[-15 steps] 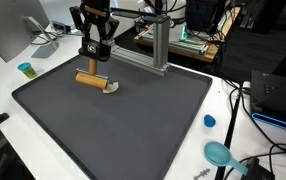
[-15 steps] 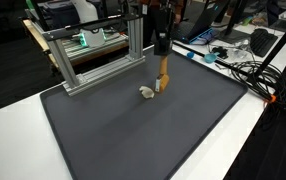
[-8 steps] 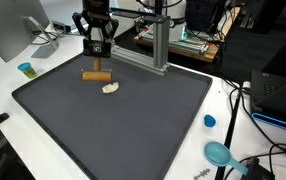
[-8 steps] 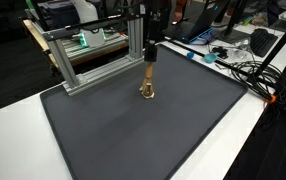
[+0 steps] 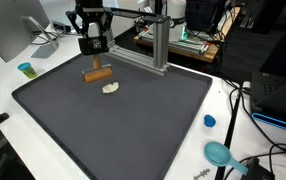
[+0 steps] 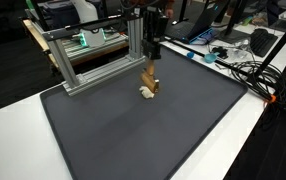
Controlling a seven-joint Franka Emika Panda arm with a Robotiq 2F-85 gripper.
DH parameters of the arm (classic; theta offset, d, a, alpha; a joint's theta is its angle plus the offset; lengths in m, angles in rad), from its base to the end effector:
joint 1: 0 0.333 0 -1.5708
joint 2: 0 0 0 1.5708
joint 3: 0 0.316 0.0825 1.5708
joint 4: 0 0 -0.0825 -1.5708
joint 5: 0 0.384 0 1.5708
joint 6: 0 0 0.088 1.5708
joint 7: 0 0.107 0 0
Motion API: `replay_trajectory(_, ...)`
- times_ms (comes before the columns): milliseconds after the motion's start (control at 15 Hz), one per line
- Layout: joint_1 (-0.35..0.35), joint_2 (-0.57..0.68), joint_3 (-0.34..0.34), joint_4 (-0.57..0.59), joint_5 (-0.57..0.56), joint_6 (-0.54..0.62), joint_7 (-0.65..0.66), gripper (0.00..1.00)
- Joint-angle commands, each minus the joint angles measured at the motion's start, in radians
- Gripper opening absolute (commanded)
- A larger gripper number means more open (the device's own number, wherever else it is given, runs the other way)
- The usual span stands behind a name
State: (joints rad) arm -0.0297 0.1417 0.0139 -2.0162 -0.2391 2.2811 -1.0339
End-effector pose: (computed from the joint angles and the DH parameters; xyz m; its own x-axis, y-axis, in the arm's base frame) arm 0.5924 -0.0152 0.3953 0.4041 0.9077 -0.1127 0.9051 -0.3791 0.1925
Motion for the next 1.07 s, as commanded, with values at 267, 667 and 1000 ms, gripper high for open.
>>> replay_trajectory(267,-0.004,-0.013,0.019,-0.037,0.012,-0.027,-0.180,0.21)
replay_trajectory(667,0.020,-0.008,0.040,-0.048,0.012,-0.058,-0.316,0.21)
replay_trajectory(1000,0.061,0.036,0.050,-0.018,-0.025,-0.022,-0.193,0.21)
